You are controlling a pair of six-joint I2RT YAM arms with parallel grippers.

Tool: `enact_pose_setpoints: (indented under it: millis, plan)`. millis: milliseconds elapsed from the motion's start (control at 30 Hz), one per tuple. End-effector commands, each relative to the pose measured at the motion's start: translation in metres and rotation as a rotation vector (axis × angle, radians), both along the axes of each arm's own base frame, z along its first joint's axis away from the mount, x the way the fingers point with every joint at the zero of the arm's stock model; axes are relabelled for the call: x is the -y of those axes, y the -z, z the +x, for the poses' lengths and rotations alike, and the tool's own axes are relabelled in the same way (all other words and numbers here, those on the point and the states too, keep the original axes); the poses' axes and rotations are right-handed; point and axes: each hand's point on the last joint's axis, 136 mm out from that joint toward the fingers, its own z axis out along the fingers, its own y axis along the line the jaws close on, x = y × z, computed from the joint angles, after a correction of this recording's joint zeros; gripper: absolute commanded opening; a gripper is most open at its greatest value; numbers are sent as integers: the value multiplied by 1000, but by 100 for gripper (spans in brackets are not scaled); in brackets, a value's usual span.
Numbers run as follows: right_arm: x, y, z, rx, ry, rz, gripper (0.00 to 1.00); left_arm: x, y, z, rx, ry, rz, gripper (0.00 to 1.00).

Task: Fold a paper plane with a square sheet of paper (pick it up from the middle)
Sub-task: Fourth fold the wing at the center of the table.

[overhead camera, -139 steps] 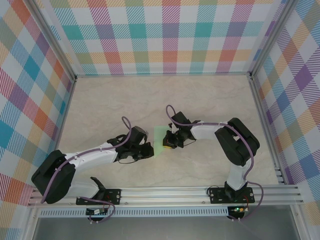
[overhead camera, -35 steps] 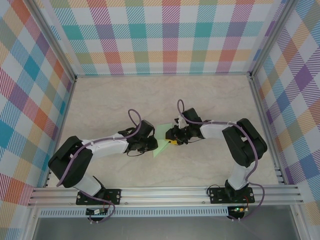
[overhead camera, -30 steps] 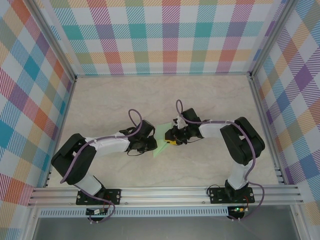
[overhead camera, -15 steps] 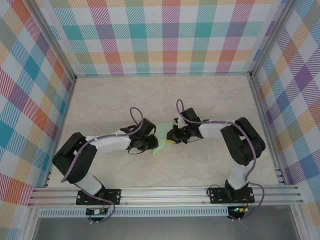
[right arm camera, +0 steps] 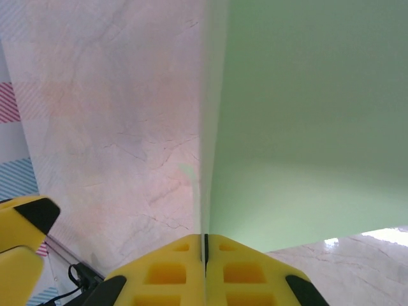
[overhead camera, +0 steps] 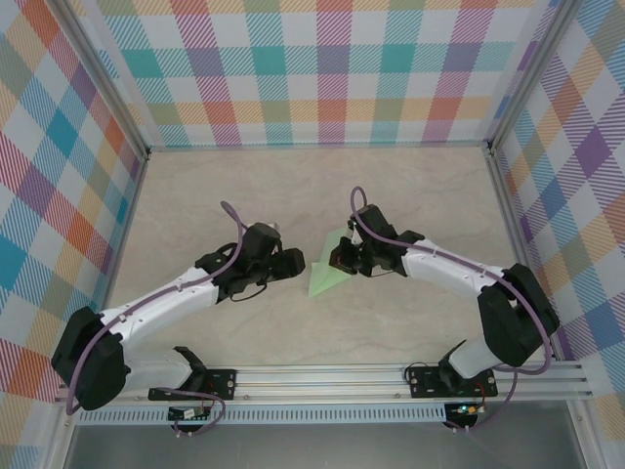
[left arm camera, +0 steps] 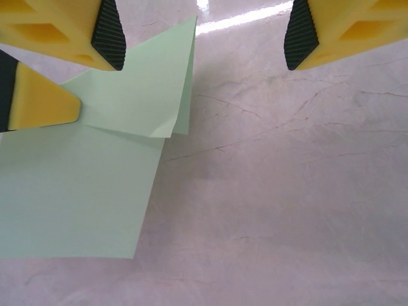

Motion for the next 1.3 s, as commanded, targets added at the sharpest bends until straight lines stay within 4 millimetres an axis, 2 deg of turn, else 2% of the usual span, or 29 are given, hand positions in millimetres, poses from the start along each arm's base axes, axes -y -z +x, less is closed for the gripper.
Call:
enact_pose_setpoints:
  millis: [0,233,433,600,733,1000,1267]
  plan:
    - [8,9,0,-46,98,-110,5,-11,7,-3,27,15,36,71]
    - [8,29,3,-117,239,-132,5,17,12,-2,196,230,-22,73]
    - [15,41,1,-208,380,-137,6,24,21,0,294,286,-1,78]
    - [17,51,-3,-276,428,-158,5,39,34,-5,349,390,38,79]
    - [18,55,-6,-308,447,-163,5,56,47,-10,358,502,38,74]
    - [15,53,-6,-367,457,-124,5,74,66,-16,467,646,25,68]
    - [12,52,-5,-400,433,-109,6,87,76,-18,552,770,82,52]
